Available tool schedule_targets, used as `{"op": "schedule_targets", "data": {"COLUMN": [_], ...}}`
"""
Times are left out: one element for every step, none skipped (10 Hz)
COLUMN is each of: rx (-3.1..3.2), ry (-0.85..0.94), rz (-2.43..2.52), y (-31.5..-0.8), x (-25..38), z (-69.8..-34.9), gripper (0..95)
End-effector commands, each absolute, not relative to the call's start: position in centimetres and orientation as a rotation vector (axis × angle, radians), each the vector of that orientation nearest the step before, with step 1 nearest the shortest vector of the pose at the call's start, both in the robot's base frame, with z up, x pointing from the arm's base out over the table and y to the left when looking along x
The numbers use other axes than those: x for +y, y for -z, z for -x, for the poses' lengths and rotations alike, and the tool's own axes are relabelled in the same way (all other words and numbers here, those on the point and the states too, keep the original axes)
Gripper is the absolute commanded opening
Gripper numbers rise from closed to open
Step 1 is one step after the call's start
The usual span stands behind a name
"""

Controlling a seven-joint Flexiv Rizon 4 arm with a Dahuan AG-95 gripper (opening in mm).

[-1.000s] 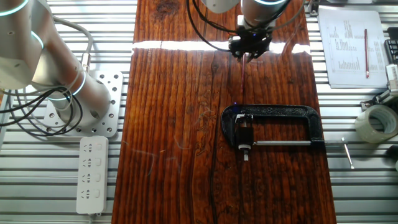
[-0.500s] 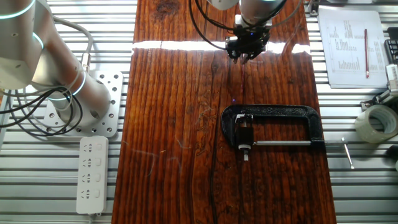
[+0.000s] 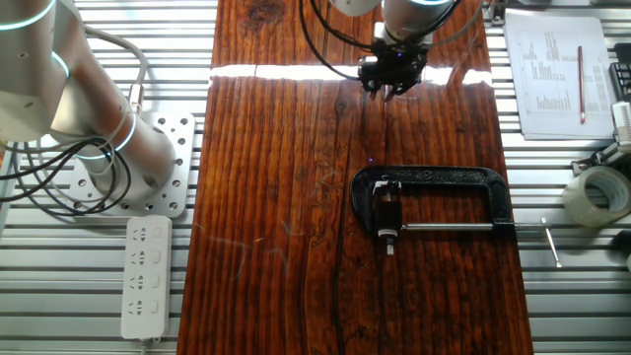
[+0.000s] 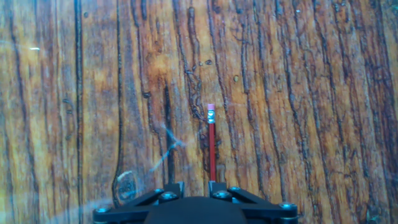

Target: Insert the pencil into the pencil sharpener

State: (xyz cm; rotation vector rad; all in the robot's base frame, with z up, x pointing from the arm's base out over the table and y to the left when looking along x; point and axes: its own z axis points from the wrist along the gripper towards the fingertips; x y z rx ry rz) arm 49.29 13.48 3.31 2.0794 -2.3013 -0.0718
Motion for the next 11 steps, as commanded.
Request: {"op": "schedule_targets", "data": {"rx": [-2.267,-2.259,-2.262,-2.27,-2.269,-2.267,-2.269,-2.279,-2.286,-2.291,-2.3], "ry": [0.079,0.08,0.084,0.087,0.091,0.092,0.092,0.098,0.099,0.101,0.1], "rz": [-2.131,-2.14,-2.142,-2.136,-2.139,-2.141,-2.138,-2.129,-2.12,-2.113,-2.101], "y": [-3.0,-2.6,-2.3,-2.0,-2.0,-2.0,-1.9,-1.7,-1.7,-1.6,-1.6], "x": [13.2,13.3,13.3,13.3,13.3,13.4,13.4,13.5,13.5,13.6,13.8], "z": [-49.8,-50.2,-50.4,-50.4,-50.4,-50.4,-50.4,-50.3,-50.3,-50.3,-50.2], "gripper": [19.0,19.0,19.0,19.0,19.0,19.0,19.0,19.0,19.0,19.0,19.0]}}
